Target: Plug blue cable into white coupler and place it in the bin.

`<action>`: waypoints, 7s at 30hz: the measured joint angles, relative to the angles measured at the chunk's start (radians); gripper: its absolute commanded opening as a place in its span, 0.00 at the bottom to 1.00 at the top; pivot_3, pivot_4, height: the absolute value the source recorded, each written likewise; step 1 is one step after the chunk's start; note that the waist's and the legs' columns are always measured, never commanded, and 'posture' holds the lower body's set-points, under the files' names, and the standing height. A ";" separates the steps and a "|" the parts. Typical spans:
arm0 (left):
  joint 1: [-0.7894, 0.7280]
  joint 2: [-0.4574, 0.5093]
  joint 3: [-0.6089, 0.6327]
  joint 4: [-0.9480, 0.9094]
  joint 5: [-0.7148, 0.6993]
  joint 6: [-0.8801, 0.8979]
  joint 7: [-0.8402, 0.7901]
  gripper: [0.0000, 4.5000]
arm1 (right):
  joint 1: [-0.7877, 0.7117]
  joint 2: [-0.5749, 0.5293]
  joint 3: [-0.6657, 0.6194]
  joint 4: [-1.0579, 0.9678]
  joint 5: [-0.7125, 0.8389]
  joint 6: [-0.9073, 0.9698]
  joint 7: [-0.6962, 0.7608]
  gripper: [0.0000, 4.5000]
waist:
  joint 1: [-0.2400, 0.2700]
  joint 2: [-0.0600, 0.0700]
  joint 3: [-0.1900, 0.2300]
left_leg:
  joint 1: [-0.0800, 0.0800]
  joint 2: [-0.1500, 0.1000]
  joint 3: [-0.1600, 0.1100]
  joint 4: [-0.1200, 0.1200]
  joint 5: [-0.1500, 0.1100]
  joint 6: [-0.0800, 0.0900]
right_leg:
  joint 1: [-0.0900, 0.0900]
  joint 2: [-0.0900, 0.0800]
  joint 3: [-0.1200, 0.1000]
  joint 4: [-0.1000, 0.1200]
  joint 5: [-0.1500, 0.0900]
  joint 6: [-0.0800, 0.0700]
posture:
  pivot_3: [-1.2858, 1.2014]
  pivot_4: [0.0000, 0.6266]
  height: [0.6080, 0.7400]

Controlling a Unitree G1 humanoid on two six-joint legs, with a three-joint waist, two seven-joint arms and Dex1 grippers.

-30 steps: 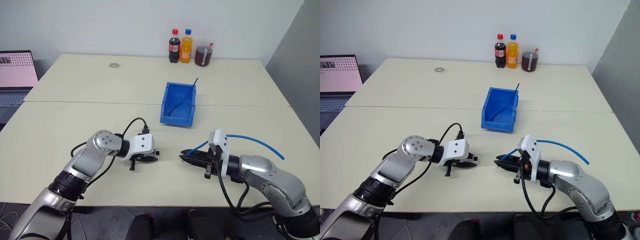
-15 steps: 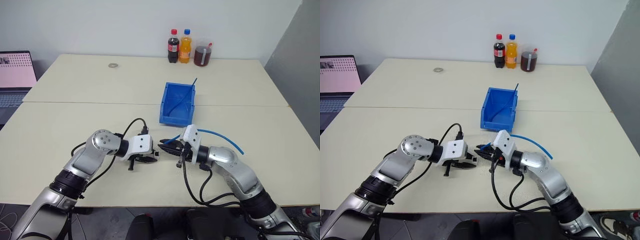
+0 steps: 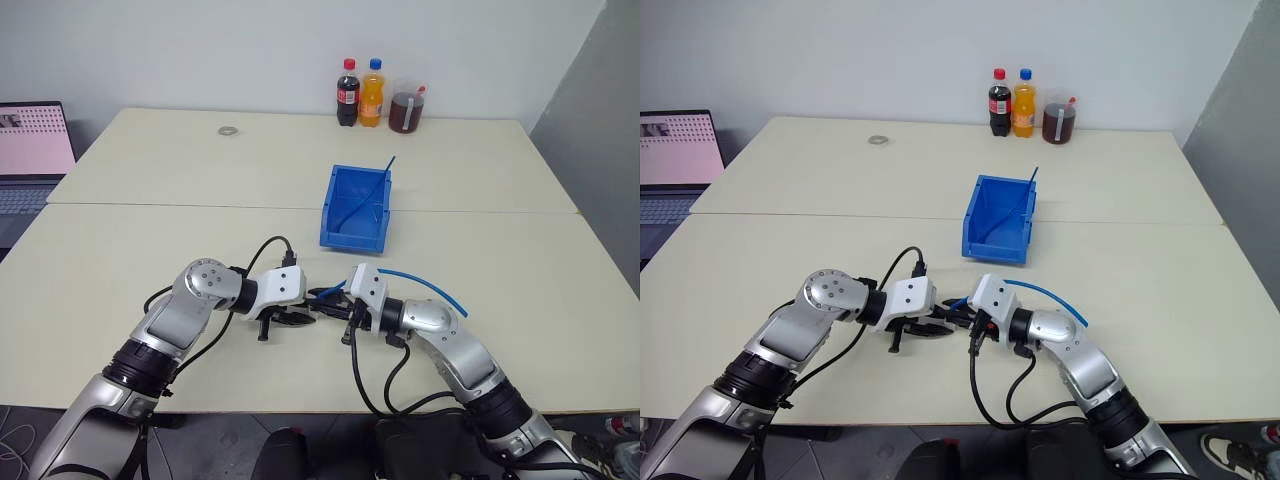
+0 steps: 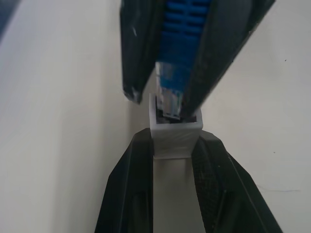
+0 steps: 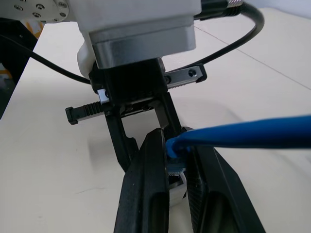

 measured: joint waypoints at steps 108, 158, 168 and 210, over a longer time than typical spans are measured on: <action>0.023 -0.032 0.024 0.074 0.034 -0.111 0.006 0.17 | -0.163 -0.054 0.055 0.055 -0.122 0.104 0.144 0.04 | -0.001 0.006 -0.013 | 0.011 0.000 0.001 0.000 0.000 0.000 | 0.008 0.002 0.001 0.001 0.001 -0.001 | 0.52 0.24 1.00; -0.029 -0.038 -0.007 0.029 0.061 0.045 -0.045 0.17 | -0.135 -0.014 0.014 -0.058 -0.068 0.187 0.134 0.04 | 0.001 0.007 -0.013 | 0.005 0.000 0.000 -0.001 0.000 0.000 | 0.005 0.002 0.000 -0.001 0.000 -0.001 | 0.52 0.24 1.00; -0.030 -0.038 -0.008 0.026 0.061 0.054 -0.047 0.17 | -0.123 -0.025 0.020 -0.013 -0.092 0.155 0.117 0.04 | 0.001 0.007 -0.013 | 0.005 0.000 0.000 -0.001 0.000 0.000 | 0.005 0.002 0.000 -0.001 0.000 -0.001 | 0.52 0.24 1.00; -0.009 -0.031 0.010 0.015 0.072 0.030 -0.036 0.17 | -0.107 -0.007 0.021 0.053 -0.112 0.056 0.114 0.04 | -0.001 0.007 -0.013 | 0.008 0.000 0.001 -0.001 0.000 0.000 | 0.006 0.003 0.001 0.000 0.000 -0.002 | 0.52 0.24 1.00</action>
